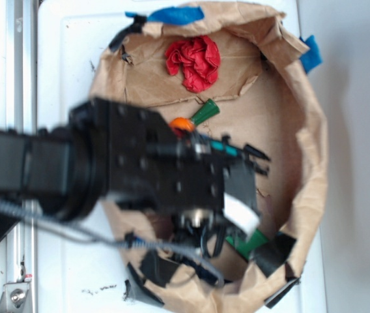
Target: Grab the green block.
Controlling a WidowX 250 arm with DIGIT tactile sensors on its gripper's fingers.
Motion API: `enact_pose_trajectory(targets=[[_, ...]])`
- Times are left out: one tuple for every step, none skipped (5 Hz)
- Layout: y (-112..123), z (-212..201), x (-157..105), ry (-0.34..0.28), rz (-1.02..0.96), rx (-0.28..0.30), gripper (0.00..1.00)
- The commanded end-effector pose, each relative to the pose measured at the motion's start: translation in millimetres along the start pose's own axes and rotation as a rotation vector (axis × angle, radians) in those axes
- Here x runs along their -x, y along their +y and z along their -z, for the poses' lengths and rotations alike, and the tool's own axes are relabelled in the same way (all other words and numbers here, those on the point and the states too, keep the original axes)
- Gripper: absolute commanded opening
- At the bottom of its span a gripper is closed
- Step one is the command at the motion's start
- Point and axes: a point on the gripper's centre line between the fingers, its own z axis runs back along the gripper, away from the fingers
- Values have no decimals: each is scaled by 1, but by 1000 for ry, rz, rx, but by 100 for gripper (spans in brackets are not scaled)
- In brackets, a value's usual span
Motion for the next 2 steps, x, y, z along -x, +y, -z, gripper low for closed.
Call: enact_pose_trajectory(targets=[[2, -25, 28, -49, -31, 41, 100], [8, -21, 18, -39, -37, 39, 100]])
